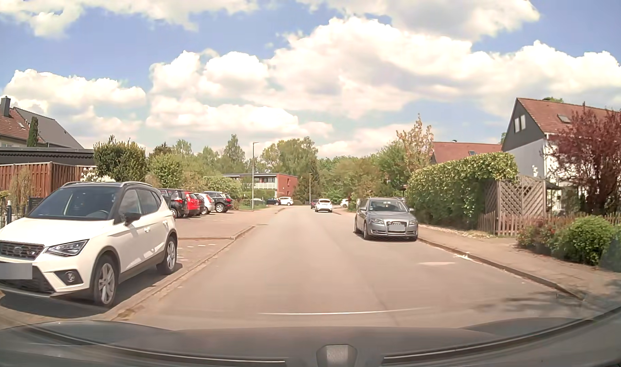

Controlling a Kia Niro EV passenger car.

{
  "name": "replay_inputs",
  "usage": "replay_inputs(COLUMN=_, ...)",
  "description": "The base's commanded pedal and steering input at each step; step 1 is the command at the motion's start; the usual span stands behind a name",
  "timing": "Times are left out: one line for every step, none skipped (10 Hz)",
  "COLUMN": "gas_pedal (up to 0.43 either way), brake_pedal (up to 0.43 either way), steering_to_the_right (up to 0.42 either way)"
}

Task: Follow the waypoints while adhering to traffic rules and regulations

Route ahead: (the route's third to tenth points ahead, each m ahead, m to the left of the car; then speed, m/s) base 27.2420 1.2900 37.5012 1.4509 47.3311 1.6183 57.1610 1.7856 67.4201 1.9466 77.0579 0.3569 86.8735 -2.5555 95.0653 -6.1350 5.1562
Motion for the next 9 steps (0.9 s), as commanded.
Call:
replay_inputs(gas_pedal=0.028, brake_pedal=0.000, steering_to_the_right=0.001)
replay_inputs(gas_pedal=0.028, brake_pedal=0.000, steering_to_the_right=-0.002)
replay_inputs(gas_pedal=0.039, brake_pedal=0.000, steering_to_the_right=-0.005)
replay_inputs(gas_pedal=0.039, brake_pedal=0.000, steering_to_the_right=-0.006)
replay_inputs(gas_pedal=0.039, brake_pedal=0.000, steering_to_the_right=-0.009)
replay_inputs(gas_pedal=0.059, brake_pedal=0.000, steering_to_the_right=-0.011)
replay_inputs(gas_pedal=0.067, brake_pedal=0.000, steering_to_the_right=-0.012)
replay_inputs(gas_pedal=0.067, brake_pedal=0.000, steering_to_the_right=-0.013)
replay_inputs(gas_pedal=0.067, brake_pedal=0.000, steering_to_the_right=-0.012)
